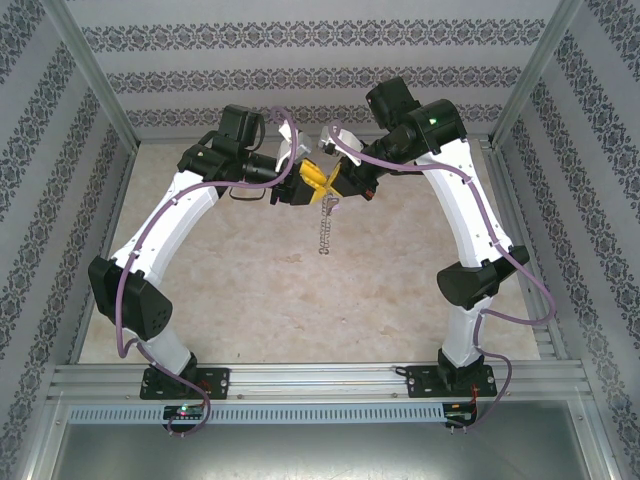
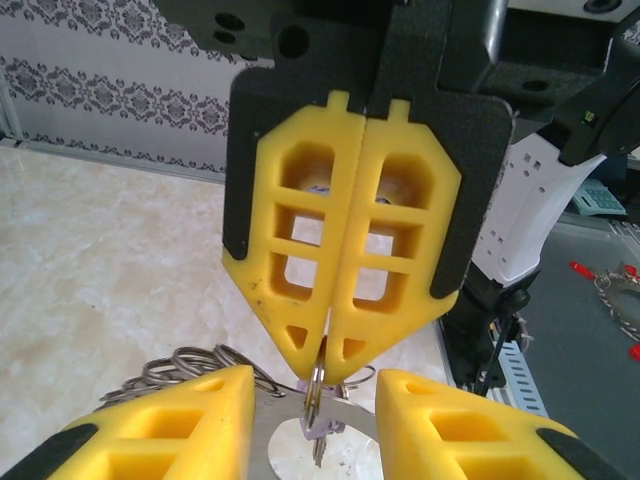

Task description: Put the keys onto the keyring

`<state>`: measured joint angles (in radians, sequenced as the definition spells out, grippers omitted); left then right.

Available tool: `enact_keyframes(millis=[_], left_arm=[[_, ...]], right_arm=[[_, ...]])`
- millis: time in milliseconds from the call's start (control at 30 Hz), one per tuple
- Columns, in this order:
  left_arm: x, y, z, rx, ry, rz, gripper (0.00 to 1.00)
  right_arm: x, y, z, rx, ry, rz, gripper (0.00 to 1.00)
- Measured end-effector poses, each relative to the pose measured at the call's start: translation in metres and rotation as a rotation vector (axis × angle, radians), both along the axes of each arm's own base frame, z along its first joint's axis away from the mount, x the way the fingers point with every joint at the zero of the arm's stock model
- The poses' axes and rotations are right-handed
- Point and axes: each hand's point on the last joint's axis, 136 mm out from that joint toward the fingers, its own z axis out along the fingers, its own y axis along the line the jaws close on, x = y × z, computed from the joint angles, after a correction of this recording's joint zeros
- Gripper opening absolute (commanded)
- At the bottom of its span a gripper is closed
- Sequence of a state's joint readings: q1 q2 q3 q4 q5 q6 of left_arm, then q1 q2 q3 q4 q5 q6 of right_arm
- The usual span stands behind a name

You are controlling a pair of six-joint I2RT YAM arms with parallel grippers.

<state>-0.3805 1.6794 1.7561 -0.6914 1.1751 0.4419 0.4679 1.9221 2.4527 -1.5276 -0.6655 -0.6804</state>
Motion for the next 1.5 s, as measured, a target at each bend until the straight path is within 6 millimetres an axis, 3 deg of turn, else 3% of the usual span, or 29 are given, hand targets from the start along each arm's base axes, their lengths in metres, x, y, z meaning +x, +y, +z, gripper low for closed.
enact_keyframes(millis=[67, 467, 600, 733, 833, 933, 1133, 1267, 1500], left_arm=[[0.0, 0.0, -0.002, 0.003, 0.008, -0.004, 0.3], [0.0, -0.004, -0.009, 0.007, 0.028, -0.017, 0.23], [0.001, -0.003, -0.009, 0.007, 0.034, -0.013, 0.0], [0.003, -0.004, -0.011, -0.004, 0.032, -0.008, 0.0], [0.004, -0.005, -0.014, -0.015, 0.037, -0.002, 0.0], [0.003, -0.006, -0.014, -0.024, 0.042, 0.001, 0.0], [0.001, -0.007, -0.008, -0.045, 0.02, 0.008, 0.0], [0.002, -0.007, -0.002, -0.062, 0.005, 0.013, 0.0], [-0.001, -0.008, 0.007, -0.085, -0.005, 0.005, 0.0]], right_arm=[[0.001, 0.0, 0.0, 0.002, -0.003, 0.0, 0.0], [0.004, 0.001, -0.002, 0.001, -0.008, -0.003, 0.0], [0.004, 0.001, -0.002, 0.001, -0.007, -0.005, 0.0], [0.005, 0.0, -0.003, -0.005, -0.006, -0.016, 0.0], [0.006, -0.001, -0.006, 0.002, 0.004, -0.036, 0.29], [0.01, -0.008, -0.001, 0.048, -0.015, -0.085, 0.39], [-0.001, -0.043, 0.016, 0.244, -0.052, -0.233, 0.43], [-0.004, -0.062, 0.015, 0.408, -0.046, -0.309, 0.47], [0.0, -0.048, -0.007, 0.534, 0.07, -0.272, 0.5]])
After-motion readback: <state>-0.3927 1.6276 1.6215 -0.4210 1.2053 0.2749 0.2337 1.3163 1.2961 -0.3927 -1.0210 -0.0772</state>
